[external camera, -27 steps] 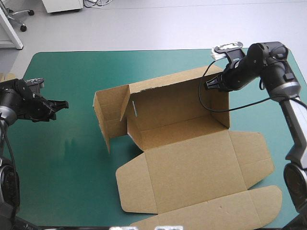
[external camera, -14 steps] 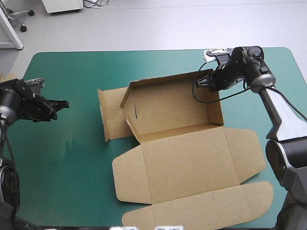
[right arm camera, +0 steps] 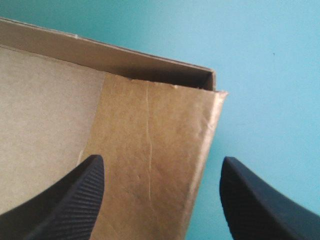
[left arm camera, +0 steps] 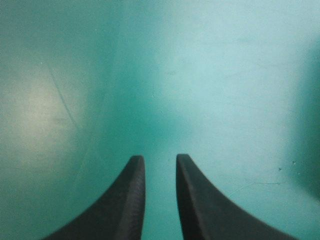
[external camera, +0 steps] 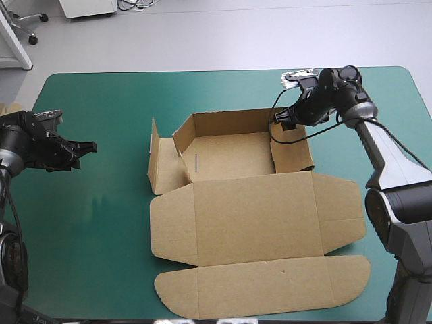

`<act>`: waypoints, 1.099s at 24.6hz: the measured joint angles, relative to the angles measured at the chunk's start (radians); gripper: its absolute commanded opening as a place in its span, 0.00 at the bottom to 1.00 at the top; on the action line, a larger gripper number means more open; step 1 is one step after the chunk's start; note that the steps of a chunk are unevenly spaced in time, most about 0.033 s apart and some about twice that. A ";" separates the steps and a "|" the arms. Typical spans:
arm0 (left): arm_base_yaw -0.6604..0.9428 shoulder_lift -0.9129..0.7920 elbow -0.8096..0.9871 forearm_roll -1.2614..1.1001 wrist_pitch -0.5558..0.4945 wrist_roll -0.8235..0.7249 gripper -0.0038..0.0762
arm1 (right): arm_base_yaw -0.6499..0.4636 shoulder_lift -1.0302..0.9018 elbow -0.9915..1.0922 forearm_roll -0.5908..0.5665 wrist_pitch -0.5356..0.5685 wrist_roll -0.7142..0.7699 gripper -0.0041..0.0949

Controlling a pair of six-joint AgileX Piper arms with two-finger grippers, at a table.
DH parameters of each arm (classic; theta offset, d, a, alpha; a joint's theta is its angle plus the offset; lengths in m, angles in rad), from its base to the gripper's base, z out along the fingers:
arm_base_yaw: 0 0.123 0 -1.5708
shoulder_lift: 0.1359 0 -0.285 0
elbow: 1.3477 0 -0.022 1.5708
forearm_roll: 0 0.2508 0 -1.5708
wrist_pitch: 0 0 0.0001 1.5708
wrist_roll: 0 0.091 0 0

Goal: Fold the box

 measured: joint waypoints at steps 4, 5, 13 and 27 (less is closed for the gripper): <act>0.000 -0.029 0.000 0.026 -0.004 0.000 0.25 | 0.000 -0.047 -0.027 -0.034 0.100 0.023 0.66; 0.000 -0.038 0.000 0.026 -0.004 0.000 0.25 | 0.000 -0.067 -0.027 -0.036 0.111 0.024 0.63; 0.000 -0.085 0.000 0.026 -0.009 -0.001 0.25 | 0.017 -0.416 0.185 -0.069 0.107 0.059 0.61; 0.000 -0.085 0.000 0.026 -0.005 -0.001 0.25 | 0.227 -0.612 0.557 -0.396 -0.153 0.348 0.61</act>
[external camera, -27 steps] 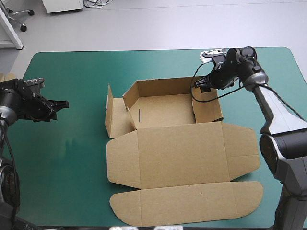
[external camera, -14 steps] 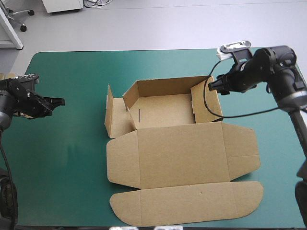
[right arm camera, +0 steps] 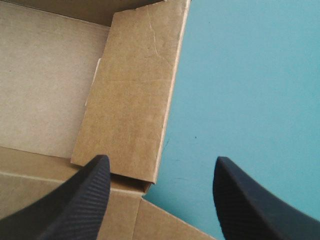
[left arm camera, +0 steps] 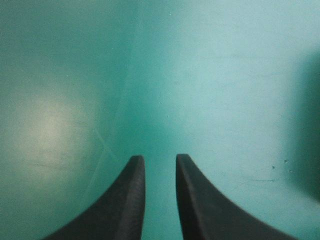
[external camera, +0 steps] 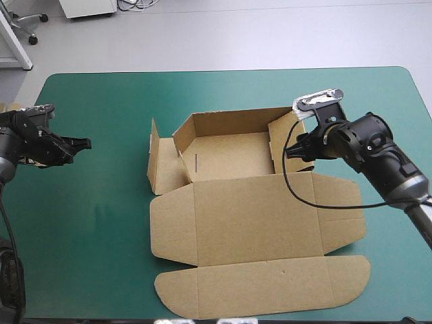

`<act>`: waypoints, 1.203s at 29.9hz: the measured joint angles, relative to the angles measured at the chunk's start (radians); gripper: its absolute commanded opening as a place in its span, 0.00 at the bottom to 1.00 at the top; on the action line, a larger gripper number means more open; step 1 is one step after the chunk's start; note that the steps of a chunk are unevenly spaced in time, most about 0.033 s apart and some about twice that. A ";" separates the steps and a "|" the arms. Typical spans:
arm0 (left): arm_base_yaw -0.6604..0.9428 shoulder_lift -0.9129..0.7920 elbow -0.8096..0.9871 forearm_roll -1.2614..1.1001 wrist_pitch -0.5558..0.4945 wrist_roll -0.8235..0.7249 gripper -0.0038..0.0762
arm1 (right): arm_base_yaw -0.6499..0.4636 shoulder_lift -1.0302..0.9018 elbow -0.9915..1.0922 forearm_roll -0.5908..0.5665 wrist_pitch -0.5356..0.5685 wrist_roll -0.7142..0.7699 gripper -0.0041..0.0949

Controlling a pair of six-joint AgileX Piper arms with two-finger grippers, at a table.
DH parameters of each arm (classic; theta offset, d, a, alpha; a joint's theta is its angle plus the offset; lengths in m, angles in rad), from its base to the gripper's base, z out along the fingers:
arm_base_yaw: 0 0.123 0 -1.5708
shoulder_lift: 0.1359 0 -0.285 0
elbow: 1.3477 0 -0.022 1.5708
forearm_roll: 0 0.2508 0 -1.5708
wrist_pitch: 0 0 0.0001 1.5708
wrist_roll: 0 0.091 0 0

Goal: Fold the box

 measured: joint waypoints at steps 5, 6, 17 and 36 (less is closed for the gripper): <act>0.000 0.000 0.000 -0.001 0.002 0.000 0.25 | 0.000 0.114 -0.069 0.011 -0.008 -0.015 0.67; 0.000 0.000 0.000 -0.001 0.002 0.000 0.25 | -0.001 0.137 -0.086 0.019 -0.004 -0.019 0.70; 0.000 0.000 0.000 -0.001 0.002 0.000 0.25 | -0.147 0.413 -0.296 0.222 0.085 -0.133 0.72; 0.000 0.000 0.000 0.000 0.005 0.001 0.25 | -0.168 0.578 -0.333 0.277 0.111 -0.201 0.01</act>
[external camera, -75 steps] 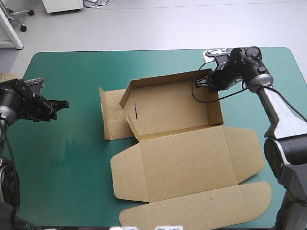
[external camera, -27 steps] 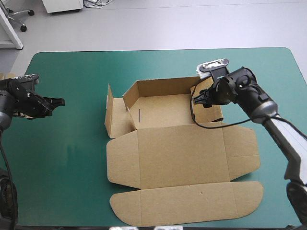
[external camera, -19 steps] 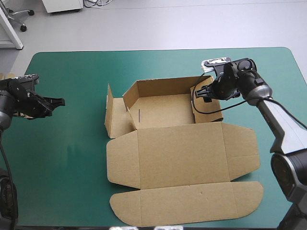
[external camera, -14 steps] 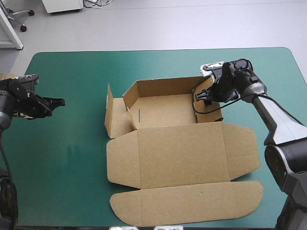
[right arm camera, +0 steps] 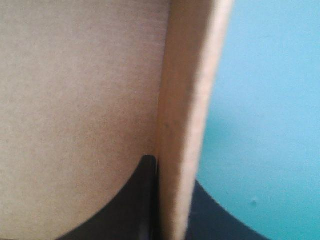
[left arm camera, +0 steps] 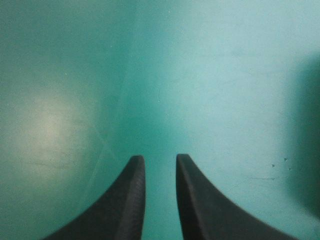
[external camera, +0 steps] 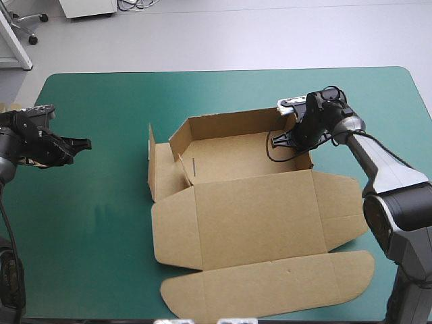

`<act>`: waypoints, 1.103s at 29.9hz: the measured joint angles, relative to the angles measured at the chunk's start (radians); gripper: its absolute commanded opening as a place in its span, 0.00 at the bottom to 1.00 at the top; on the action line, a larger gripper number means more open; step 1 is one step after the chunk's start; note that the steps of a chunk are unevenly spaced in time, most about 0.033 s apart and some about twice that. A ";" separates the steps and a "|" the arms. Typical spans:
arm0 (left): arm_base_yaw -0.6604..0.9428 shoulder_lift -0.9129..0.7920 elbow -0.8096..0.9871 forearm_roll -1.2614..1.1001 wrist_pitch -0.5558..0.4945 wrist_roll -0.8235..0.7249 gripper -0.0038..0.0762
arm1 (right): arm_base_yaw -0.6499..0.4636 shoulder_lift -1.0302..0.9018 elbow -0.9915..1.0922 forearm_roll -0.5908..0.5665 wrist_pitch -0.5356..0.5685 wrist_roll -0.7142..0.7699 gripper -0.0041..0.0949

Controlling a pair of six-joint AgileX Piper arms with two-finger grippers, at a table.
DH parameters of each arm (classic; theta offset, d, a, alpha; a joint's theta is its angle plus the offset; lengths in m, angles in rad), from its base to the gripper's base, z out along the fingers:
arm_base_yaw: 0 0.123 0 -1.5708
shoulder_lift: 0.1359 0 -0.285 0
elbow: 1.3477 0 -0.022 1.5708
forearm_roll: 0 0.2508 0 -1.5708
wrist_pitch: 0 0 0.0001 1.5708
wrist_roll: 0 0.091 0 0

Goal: Fold the box

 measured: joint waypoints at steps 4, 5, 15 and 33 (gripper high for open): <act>0.000 0.000 0.000 0.000 0.000 0.014 0.25 | 0.001 0.000 -0.001 0.009 -0.017 0.000 0.01; 0.000 0.000 0.000 0.000 0.000 0.018 0.25 | 0.001 0.000 -0.001 0.009 -0.018 0.000 0.01; 0.000 0.000 0.000 0.000 0.004 0.048 0.25 | -0.003 -0.081 0.000 0.017 -0.097 0.000 0.01; 0.001 -0.096 0.031 -0.147 -0.141 0.155 0.21 | -0.177 -0.368 0.000 0.371 -0.098 -0.194 0.01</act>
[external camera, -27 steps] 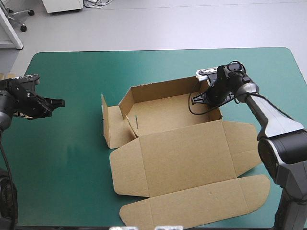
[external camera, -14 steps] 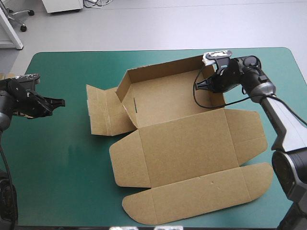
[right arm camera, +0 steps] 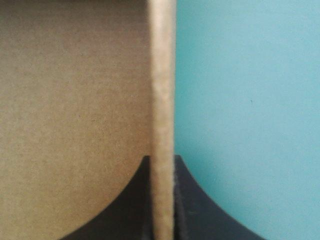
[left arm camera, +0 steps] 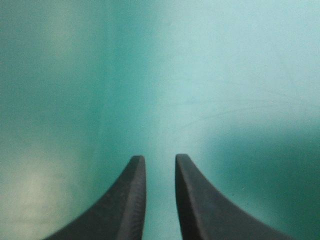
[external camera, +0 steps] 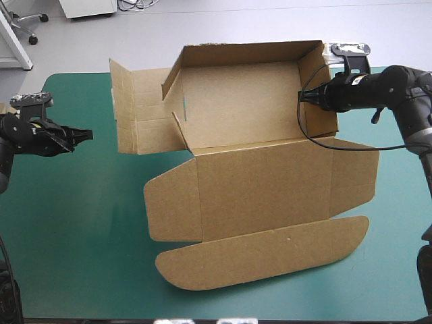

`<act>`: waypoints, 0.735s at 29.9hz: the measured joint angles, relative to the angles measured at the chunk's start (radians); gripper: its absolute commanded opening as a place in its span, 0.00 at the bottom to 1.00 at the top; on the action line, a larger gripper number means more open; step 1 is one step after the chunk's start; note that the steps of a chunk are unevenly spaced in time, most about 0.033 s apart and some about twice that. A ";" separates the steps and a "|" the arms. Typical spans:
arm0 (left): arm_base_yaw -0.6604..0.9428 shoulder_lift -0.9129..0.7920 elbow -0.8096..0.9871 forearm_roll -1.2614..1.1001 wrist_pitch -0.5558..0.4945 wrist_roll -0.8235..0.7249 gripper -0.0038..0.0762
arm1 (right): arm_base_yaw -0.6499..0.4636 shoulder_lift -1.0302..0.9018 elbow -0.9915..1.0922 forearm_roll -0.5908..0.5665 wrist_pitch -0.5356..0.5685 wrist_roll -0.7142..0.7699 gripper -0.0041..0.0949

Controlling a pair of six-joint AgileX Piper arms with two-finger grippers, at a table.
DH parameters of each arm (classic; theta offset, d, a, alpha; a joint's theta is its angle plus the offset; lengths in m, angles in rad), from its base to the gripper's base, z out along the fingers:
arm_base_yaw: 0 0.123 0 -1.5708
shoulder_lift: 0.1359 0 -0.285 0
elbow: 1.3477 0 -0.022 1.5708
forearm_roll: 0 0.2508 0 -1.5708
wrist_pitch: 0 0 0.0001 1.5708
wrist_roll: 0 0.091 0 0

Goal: Fold the box

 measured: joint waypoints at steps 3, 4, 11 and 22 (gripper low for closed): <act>0.000 -0.029 0.082 -0.122 -0.094 0.115 0.17 | -0.012 -0.011 0.000 0.043 0.025 -0.027 0.01; 0.000 -0.036 0.119 -0.171 -0.126 0.153 0.16 | -0.012 -0.011 0.000 0.051 0.027 -0.032 0.01; 0.000 -0.039 0.342 -0.582 -0.240 0.463 0.14 | -0.013 0.007 0.000 0.128 0.031 -0.071 0.01; 0.000 -0.039 0.381 -1.114 -0.055 0.880 0.14 | -0.013 0.060 0.000 0.159 0.010 -0.090 0.01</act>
